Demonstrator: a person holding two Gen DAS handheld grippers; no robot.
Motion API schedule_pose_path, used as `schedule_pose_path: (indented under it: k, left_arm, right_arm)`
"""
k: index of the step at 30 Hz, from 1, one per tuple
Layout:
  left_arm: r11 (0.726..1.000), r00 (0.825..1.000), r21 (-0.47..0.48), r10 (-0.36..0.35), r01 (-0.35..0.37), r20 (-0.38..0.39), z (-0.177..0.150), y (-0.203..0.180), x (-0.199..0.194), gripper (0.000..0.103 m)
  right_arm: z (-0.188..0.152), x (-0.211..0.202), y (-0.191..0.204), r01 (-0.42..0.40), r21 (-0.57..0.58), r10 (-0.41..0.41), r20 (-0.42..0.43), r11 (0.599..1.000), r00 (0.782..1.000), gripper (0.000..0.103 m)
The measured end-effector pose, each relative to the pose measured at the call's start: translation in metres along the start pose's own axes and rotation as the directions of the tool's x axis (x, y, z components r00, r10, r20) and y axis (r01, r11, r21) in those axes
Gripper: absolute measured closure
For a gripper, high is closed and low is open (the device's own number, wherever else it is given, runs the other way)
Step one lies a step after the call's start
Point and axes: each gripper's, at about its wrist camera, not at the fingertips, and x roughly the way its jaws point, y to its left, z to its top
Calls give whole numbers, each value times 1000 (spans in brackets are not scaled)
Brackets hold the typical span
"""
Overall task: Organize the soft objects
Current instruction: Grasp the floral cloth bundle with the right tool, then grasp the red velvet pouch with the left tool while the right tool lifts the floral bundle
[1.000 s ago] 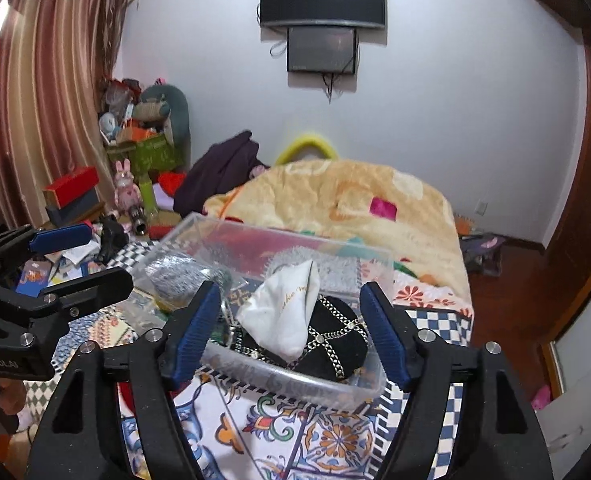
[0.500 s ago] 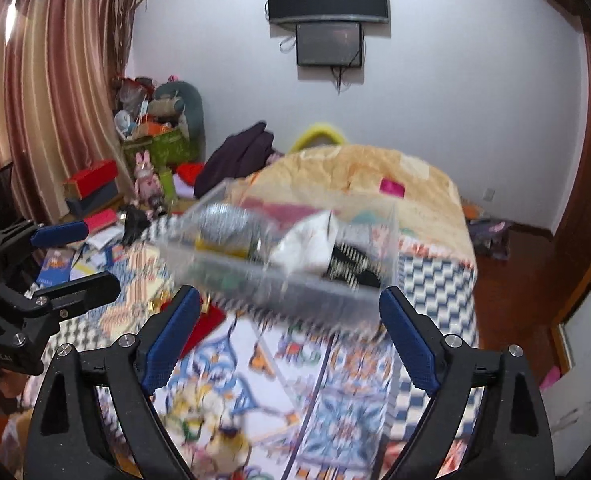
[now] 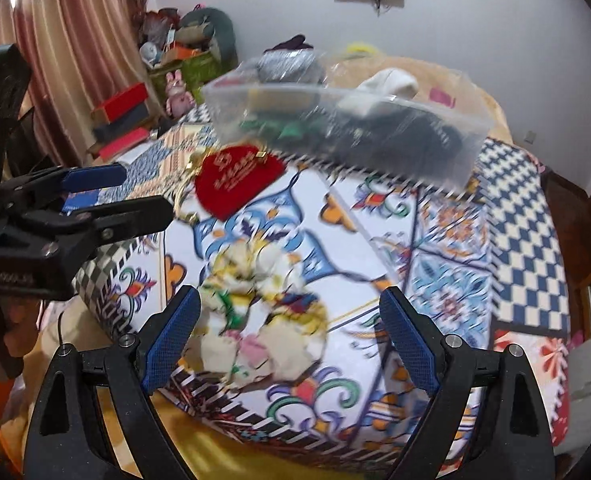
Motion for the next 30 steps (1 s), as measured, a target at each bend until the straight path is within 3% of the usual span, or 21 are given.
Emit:
schedule_pose_path:
  k: [6,13,16,22,30]
  left_arm:
    - [1000,999,-16,24,-24,-35,-10,10,9,5]
    - [999,999,-25,25,-26,-39,-2,13,23,5]
    - [999,999,-21,30,-30,-30,7,13,32,5]
    - [997,998,-39,70,-70,-6,30,16,49,6]
    - [997,998,-59,37,-40,-55,40,21,74,43]
  right_arm:
    - [-8,8,8,10,-20,-10,-12,1000,1000,16]
    - [-6,9,12,16,-70,-16,6,997,1000,71]
    - [-2,9,6,15,-51,-14,13,999,1000,81]
    - [3,4,-11,40,0,-40,39,999,998,86]
    - [6,-6,-37,60,67,-64,66,996,996,89]
